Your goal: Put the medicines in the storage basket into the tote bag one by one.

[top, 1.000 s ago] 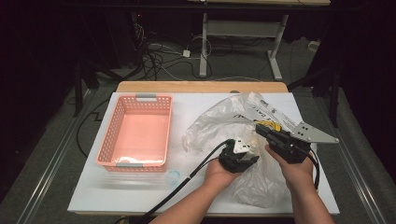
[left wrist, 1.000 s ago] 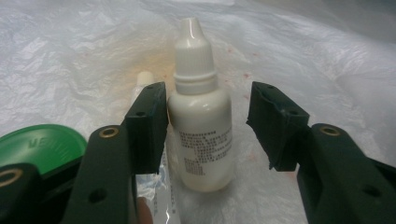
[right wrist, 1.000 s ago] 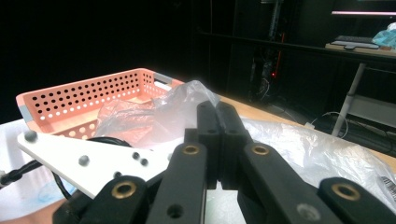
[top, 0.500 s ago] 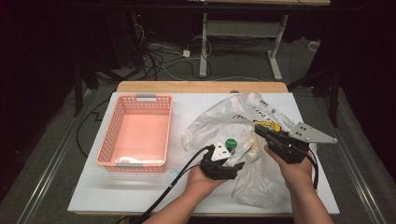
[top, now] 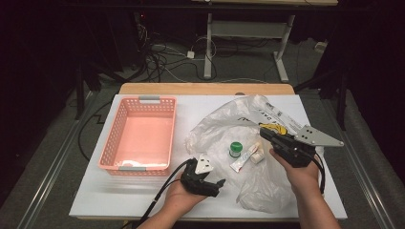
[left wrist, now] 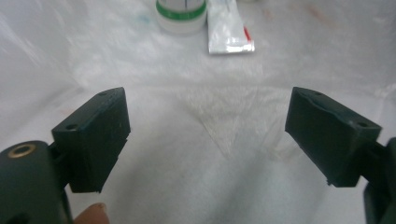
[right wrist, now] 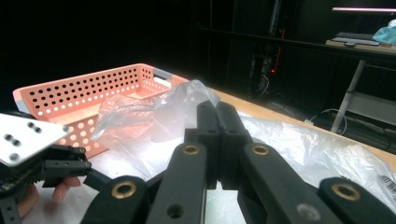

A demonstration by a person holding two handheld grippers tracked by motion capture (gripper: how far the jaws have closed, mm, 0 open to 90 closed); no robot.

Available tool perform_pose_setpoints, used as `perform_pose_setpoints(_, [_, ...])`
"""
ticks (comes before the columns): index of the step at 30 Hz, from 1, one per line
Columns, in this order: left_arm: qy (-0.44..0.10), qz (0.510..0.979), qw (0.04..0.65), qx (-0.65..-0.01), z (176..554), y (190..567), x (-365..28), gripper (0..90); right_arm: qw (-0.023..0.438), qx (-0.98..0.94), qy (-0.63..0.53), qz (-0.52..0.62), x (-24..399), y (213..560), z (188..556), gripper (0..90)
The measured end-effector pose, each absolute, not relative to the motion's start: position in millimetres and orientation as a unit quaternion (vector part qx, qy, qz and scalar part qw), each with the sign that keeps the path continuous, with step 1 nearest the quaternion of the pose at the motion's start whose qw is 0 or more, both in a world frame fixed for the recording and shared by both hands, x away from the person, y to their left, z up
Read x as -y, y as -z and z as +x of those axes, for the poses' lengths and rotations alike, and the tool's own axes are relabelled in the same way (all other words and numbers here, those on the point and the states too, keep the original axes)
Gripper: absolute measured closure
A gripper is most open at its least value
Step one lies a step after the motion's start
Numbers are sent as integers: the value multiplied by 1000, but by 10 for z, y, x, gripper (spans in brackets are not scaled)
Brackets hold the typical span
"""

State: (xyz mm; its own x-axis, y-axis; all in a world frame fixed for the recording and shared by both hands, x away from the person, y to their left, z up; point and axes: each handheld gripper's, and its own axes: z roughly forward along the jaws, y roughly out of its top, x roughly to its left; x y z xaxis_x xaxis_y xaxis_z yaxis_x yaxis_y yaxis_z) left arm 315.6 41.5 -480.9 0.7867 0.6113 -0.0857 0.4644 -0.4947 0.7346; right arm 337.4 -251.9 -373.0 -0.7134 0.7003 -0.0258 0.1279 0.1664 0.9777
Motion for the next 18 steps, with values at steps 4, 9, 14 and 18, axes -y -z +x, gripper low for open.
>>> perform_pose_setpoints(4, [-78,881,347,-310,3182,4857,-294,86,246,-723,-578,288,2509,3740,3376,900])
perform_pose_setpoints(9, [-82,887,351,-290,3143,4858,-198,201,244,-724,-577,290,2505,3749,3383,900])
perform_pose_setpoints(14, [-80,886,358,-283,3164,4854,-160,346,245,-725,-574,289,2491,3752,3389,900])
perform_pose_setpoints(18, [-81,885,366,-275,3151,4852,-140,535,248,-726,-573,289,2473,3744,3383,900])
